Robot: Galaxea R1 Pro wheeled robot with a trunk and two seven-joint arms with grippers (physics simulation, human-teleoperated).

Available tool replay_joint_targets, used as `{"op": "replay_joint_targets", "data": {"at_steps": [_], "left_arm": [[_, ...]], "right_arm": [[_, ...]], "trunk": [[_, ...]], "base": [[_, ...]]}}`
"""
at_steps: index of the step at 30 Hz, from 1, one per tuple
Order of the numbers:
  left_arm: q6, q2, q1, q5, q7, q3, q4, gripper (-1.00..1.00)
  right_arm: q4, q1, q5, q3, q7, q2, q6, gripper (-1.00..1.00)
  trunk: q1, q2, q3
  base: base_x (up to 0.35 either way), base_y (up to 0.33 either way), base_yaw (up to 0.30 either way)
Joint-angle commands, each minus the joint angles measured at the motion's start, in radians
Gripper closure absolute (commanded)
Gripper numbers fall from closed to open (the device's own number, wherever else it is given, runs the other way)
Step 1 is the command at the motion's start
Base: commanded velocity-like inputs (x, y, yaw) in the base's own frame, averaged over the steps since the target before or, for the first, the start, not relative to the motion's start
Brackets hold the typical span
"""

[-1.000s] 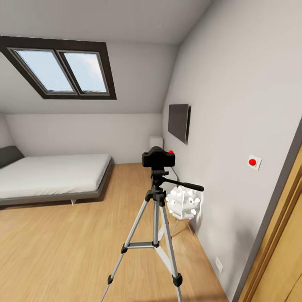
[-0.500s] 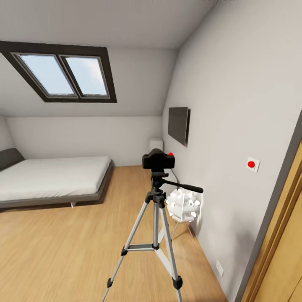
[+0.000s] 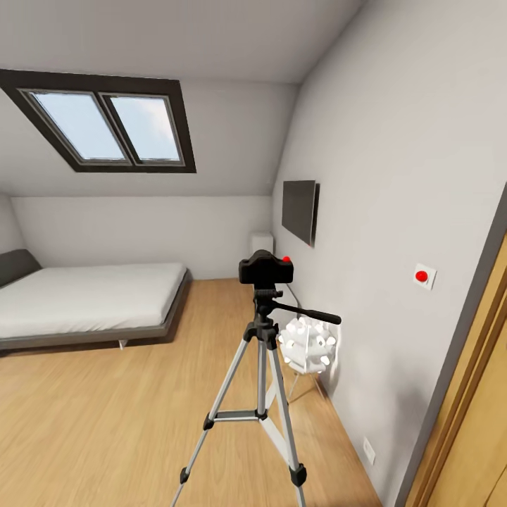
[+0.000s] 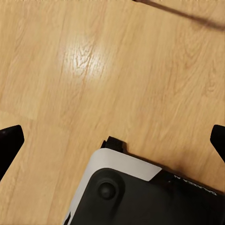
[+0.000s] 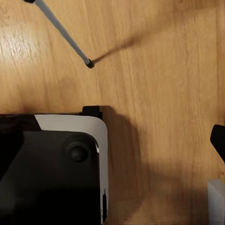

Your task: Attach the digital camera to the camera tripod in the bedroom.

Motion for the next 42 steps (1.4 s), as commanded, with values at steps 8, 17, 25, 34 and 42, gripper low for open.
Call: {"op": "replay_joint_targets", "data": {"at_steps": [8, 17, 25, 34, 42], "left_arm": [[-0.012, -0.006, 0.067, 0.003, 0.000, 0.001, 0.004, -1.00], [-0.116, -0.001, 0.142, 0.002, -0.002, 0.000, 0.004, -1.00], [-0.124, 0.012, 0.146, -0.032, -0.003, -0.005, 0.004, -1.00], [-0.124, 0.025, 0.148, -0.065, 0.001, -0.006, 0.002, -1.00], [-0.134, 0.022, 0.148, -0.073, 0.001, -0.004, -0.006, -1.00]], "right_arm": [[0.001, 0.087, 0.006, -0.007, 0.004, -0.001, -0.087, -1.00], [0.001, 0.097, 0.006, -0.007, 0.004, 0.000, -0.103, -1.00], [0.001, 0.097, 0.006, -0.007, 0.005, -0.002, -0.104, -1.00], [0.000, 0.097, 0.006, -0.007, 0.005, -0.002, -0.104, -1.00], [0.000, 0.098, 0.007, -0.007, 0.005, 0.001, -0.101, -1.00]], "trunk": [[0.000, -0.001, 0.000], [0.000, -0.001, 0.000], [0.000, -0.001, 0.000], [0.000, -0.001, 0.000], [0.000, -0.001, 0.000]], "base": [[0.000, 0.000, 0.000], [0.000, 0.000, 0.000], [0.000, 0.000, 0.000], [0.000, 0.000, 0.000], [0.000, 0.000, 0.000]]}}
